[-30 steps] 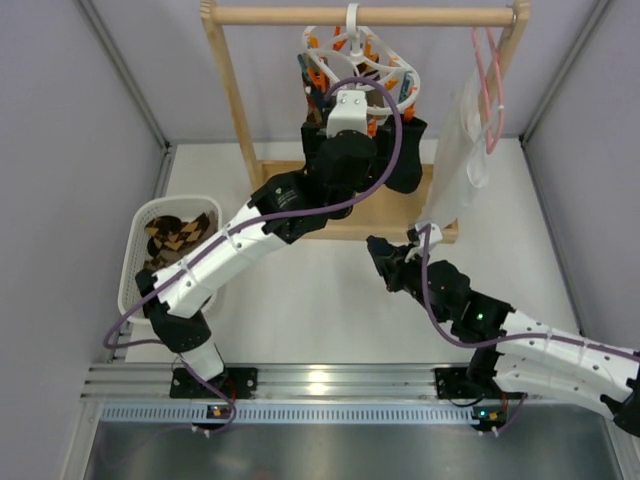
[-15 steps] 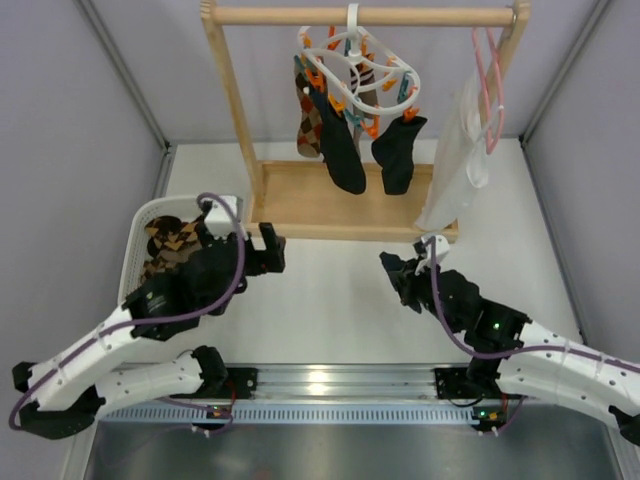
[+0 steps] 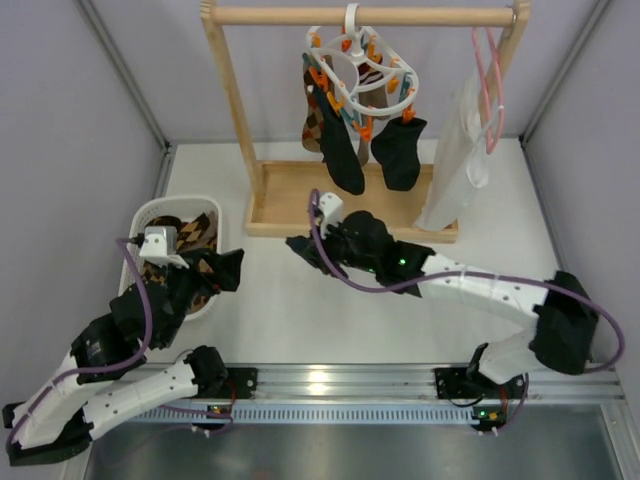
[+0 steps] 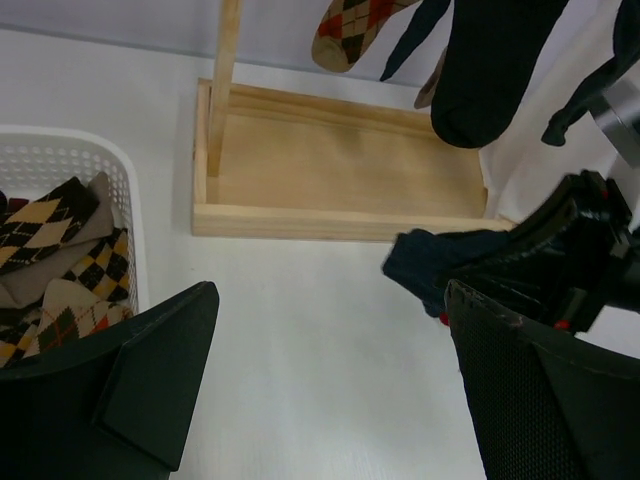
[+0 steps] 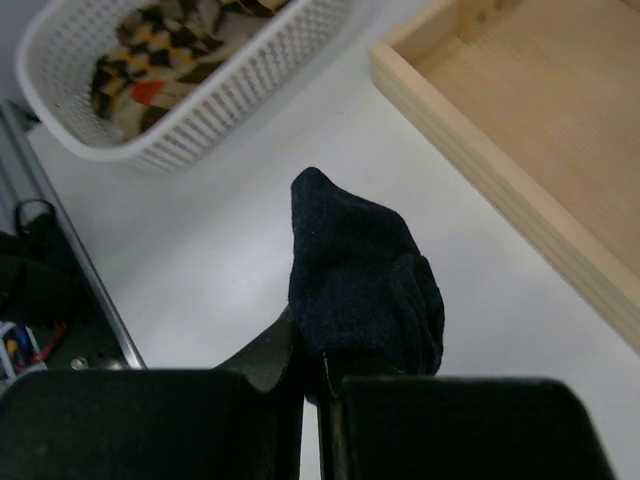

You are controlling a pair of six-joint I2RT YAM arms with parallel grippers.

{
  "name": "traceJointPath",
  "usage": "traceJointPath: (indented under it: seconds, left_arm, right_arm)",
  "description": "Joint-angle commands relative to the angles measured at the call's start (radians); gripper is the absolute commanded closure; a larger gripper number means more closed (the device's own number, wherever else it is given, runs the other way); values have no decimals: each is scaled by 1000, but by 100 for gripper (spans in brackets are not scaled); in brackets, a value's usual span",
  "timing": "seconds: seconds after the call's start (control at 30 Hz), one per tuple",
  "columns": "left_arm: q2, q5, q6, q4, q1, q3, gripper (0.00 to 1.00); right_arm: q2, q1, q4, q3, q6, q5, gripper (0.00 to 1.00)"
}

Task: Remove the socks clipped to the hanger

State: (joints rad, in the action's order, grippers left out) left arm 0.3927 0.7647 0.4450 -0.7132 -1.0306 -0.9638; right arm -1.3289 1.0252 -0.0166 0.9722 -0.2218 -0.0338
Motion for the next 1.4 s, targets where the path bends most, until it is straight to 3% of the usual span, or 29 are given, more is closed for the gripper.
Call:
traceJointPath:
  seconds: [0.0, 0.23, 0.33, 0.63, 0.83, 0.9, 0.97, 1.0, 1.03, 1.2, 1.37]
  left_arm:
    - [9, 28, -26, 23, 26, 14, 2]
    - [-119, 13, -6, 23, 118, 54, 2]
    - [-169, 15, 23, 27, 185, 60, 2]
    - [-127, -45, 41, 29, 346, 59, 2]
    - [-161, -34, 58, 29, 399, 66, 2]
    - [-166, -34, 58, 29, 397, 66, 2]
    - [-164, -34, 58, 29, 399, 66, 2]
    - [-164, -33, 57, 29, 399, 66, 2]
    - [-164, -34, 57, 27, 397, 66, 2]
    - [-173, -31, 57, 27, 399, 68, 2]
    - [-181, -31, 60, 29, 399, 71, 2]
  right_arm:
    - [-201, 16, 127, 227, 35, 201, 100]
    - [-676, 75, 41, 864, 108, 304, 100]
    - [-863, 87, 56, 1052, 115, 350, 100]
    - [-1167, 104, 121, 1448, 102, 523, 100]
    - [-1217, 118, 135, 1427, 105, 515, 100]
    - [-1221, 119, 123, 1428, 107, 535, 96]
    - [-1204, 121, 101, 1422, 107, 531, 45]
    - [-1195, 122, 99, 1415, 113, 525, 35]
    - [-1182, 122, 99, 1396, 116, 517, 31]
    - [-1110, 122, 43, 1373, 163, 456, 27]
    - [-914, 102, 95, 1093, 191, 304, 26]
